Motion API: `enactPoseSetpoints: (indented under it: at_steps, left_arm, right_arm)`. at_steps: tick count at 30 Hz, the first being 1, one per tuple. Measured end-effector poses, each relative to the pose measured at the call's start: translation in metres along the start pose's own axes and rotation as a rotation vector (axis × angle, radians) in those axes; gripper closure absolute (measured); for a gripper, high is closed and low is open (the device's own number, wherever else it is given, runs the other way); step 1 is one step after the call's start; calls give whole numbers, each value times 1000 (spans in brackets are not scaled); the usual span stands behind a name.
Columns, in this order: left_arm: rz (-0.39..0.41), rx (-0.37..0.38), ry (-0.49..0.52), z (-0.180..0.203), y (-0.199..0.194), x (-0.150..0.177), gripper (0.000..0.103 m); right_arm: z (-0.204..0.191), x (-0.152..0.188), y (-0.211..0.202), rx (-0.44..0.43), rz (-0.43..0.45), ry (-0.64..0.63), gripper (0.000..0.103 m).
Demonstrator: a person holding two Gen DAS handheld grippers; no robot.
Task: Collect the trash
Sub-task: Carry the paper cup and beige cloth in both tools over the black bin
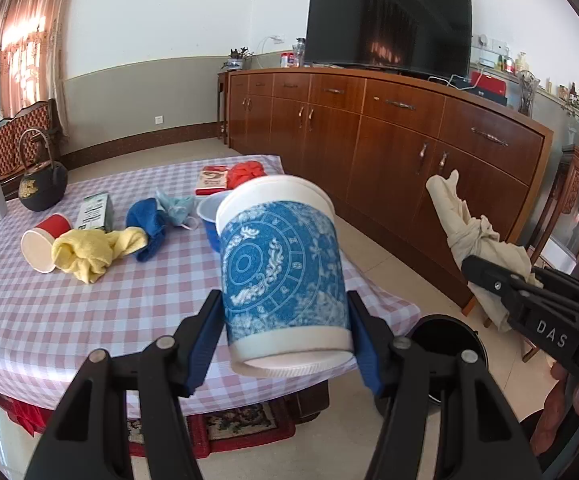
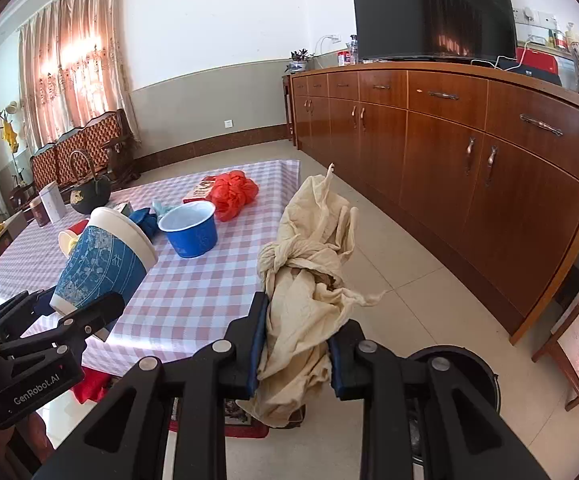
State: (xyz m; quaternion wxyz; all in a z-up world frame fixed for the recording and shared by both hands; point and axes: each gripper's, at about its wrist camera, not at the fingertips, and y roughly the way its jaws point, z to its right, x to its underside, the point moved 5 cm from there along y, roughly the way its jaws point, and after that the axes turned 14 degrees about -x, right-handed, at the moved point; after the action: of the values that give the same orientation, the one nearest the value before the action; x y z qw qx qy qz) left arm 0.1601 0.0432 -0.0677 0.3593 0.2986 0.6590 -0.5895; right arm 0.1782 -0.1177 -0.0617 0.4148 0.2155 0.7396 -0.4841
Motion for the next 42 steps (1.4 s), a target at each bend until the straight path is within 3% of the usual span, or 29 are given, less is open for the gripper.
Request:
enactPoseSetpoints:
  at_steps: [27, 35, 42]
  left_arm:
    - [5, 246, 184, 148, -19, 6, 42]
    - [-28, 326, 218, 183, -14, 14, 42]
    - [-93, 393, 253, 215, -3, 32, 42]
  right_arm:
    - [124, 44, -109, 232, 18, 130, 75]
    - [146, 58, -117, 270, -15, 153, 75]
    - [173, 81, -108, 247, -78, 150, 75]
